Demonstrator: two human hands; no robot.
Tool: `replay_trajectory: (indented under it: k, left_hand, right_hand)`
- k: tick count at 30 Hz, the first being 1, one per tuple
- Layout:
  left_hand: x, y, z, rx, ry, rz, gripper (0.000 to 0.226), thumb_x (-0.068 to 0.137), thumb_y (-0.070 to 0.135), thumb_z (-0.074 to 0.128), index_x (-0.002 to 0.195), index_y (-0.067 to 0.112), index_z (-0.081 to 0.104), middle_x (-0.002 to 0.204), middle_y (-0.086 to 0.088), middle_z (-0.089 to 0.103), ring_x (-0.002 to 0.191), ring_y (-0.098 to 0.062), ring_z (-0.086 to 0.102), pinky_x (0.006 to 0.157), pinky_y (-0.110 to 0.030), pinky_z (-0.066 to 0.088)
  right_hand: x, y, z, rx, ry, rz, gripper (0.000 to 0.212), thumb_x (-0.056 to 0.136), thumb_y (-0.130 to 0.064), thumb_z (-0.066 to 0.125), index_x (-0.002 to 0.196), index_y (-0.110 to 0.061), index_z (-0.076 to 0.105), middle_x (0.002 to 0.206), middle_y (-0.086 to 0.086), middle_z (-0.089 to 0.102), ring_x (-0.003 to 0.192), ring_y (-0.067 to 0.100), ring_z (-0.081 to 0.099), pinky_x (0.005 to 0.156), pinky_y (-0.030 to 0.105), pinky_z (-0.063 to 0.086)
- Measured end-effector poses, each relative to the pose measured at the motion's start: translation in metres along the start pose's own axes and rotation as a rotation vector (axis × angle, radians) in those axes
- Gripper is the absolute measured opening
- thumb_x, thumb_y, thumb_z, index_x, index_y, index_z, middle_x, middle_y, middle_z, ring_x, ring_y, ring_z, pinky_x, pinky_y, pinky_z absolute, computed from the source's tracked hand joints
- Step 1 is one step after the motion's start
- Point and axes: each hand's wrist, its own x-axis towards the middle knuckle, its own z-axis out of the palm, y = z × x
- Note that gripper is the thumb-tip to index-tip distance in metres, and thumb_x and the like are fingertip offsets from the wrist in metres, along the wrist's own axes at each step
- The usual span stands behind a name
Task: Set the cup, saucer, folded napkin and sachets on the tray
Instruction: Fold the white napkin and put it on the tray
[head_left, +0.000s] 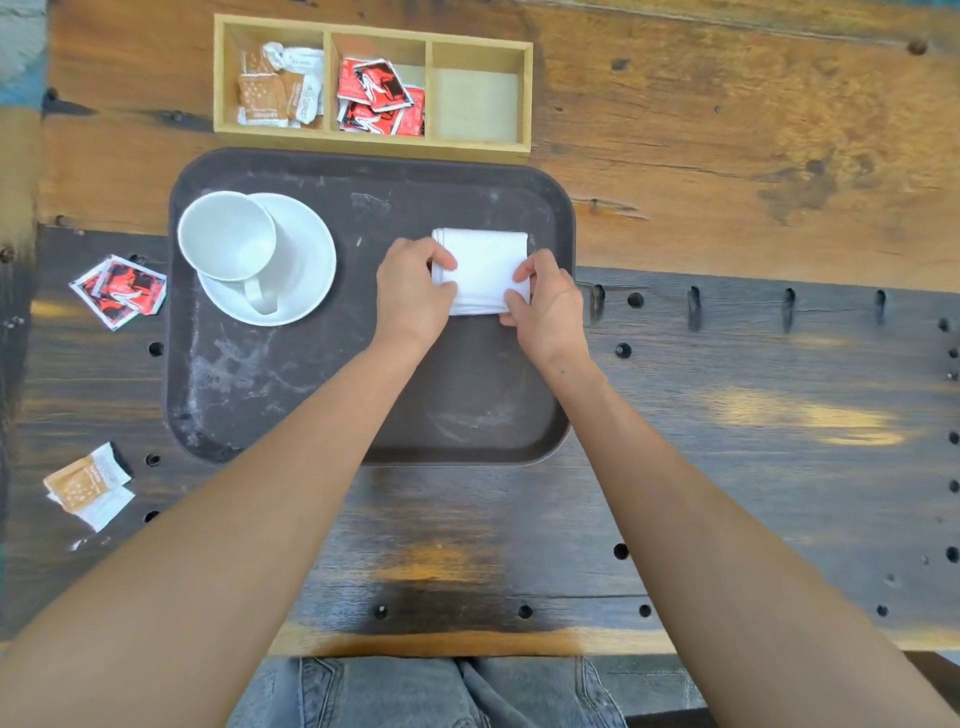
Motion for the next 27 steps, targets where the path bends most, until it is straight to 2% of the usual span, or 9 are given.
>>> replay_trajectory:
  k: [2, 4, 7, 11, 14, 18, 21, 24, 27]
  left_hand:
    - [0.010, 0.003, 0.000, 0.006, -0.005, 0.008, 0.029, 0.081, -0.005, 0.067, 0.104, 0.011, 0.074, 0.115, -0.008, 0.060, 0.102, -0.025, 0.064, 0.094, -0.026, 0.048]
    - [0.014, 0.003, 0.001, 0.028, -0.034, 0.004, 0.032, 0.081, -0.006, 0.066, 0.108, 0.012, 0.074, 0.120, -0.010, 0.058, 0.106, -0.026, 0.063, 0.095, -0.026, 0.047]
    - [0.011, -0.001, 0.003, 0.055, -0.053, 0.007, 0.033, 0.083, -0.004, 0.068, 0.109, 0.014, 0.073, 0.119, -0.011, 0.055, 0.103, -0.027, 0.062, 0.093, -0.029, 0.049]
    - [0.005, -0.009, 0.004, 0.010, -0.035, -0.007, 0.032, 0.084, 0.001, 0.071, 0.111, 0.019, 0.074, 0.112, -0.008, 0.051, 0.094, -0.026, 0.062, 0.090, -0.029, 0.049]
    - [0.004, -0.013, 0.003, 0.001, -0.051, -0.021, 0.034, 0.086, 0.004, 0.071, 0.116, 0.021, 0.074, 0.109, -0.006, 0.048, 0.093, -0.027, 0.062, 0.092, -0.029, 0.049]
    - [-0.005, -0.018, -0.004, -0.044, -0.112, 0.008, 0.039, 0.090, 0.010, 0.071, 0.127, 0.022, 0.070, 0.118, -0.011, 0.052, 0.094, -0.026, 0.062, 0.096, -0.029, 0.048]
    - [-0.020, -0.030, -0.018, -0.056, -0.134, 0.049, 0.042, 0.089, 0.018, 0.073, 0.130, 0.023, 0.067, 0.120, -0.007, 0.054, 0.089, -0.017, 0.060, 0.087, -0.019, 0.042]
    - [-0.033, -0.054, -0.037, -0.061, -0.083, -0.061, 0.034, 0.088, 0.021, 0.074, 0.122, 0.018, 0.070, 0.117, -0.007, 0.058, 0.088, -0.021, 0.064, 0.086, -0.022, 0.043]
    - [-0.046, -0.083, -0.061, -0.234, 0.004, -0.259, 0.021, 0.087, 0.018, 0.074, 0.107, 0.012, 0.074, 0.108, -0.005, 0.066, 0.091, -0.022, 0.065, 0.096, -0.036, 0.053]
  right_hand:
    - [0.009, -0.005, 0.000, -0.075, -0.003, -0.008, 0.015, 0.100, -0.006, 0.055, 0.113, -0.009, 0.051, 0.117, 0.014, 0.054, 0.081, 0.033, 0.072, 0.083, 0.049, 0.058]
    - [0.011, -0.005, 0.000, -0.169, -0.008, -0.014, 0.017, 0.098, -0.007, 0.058, 0.114, -0.009, 0.051, 0.114, 0.015, 0.054, 0.082, 0.038, 0.068, 0.083, 0.049, 0.057]
    - [0.009, -0.002, 0.004, -0.223, -0.001, -0.021, 0.018, 0.098, -0.010, 0.059, 0.115, -0.010, 0.051, 0.111, 0.014, 0.053, 0.079, 0.036, 0.062, 0.075, 0.042, 0.054]
    - [0.009, 0.002, 0.006, -0.257, 0.002, -0.018, 0.017, 0.101, -0.012, 0.057, 0.116, -0.012, 0.050, 0.112, 0.014, 0.052, 0.070, 0.029, 0.054, 0.066, 0.034, 0.042]
    - [0.010, 0.001, 0.005, -0.283, -0.012, -0.016, 0.017, 0.102, -0.013, 0.057, 0.117, -0.012, 0.050, 0.115, 0.015, 0.051, 0.071, 0.029, 0.053, 0.067, 0.033, 0.041]
    - [0.006, -0.003, 0.002, -0.372, -0.002, -0.021, 0.020, 0.101, -0.019, 0.058, 0.120, -0.014, 0.051, 0.126, 0.014, 0.044, 0.071, 0.032, 0.057, 0.069, 0.033, 0.044]
    - [0.001, -0.009, 0.001, -0.412, 0.054, -0.043, 0.025, 0.099, -0.020, 0.062, 0.121, -0.012, 0.058, 0.132, 0.014, 0.042, 0.073, 0.027, 0.055, 0.072, 0.029, 0.041]
    - [-0.008, -0.023, 0.005, -0.411, 0.109, -0.112, 0.027, 0.096, -0.016, 0.062, 0.122, -0.011, 0.060, 0.128, 0.012, 0.045, 0.084, 0.029, 0.058, 0.076, 0.028, 0.042]
    - [-0.019, -0.048, 0.020, -0.338, 0.089, -0.181, 0.026, 0.093, -0.011, 0.060, 0.120, -0.010, 0.062, 0.125, 0.011, 0.050, 0.093, 0.031, 0.061, 0.082, 0.032, 0.049]
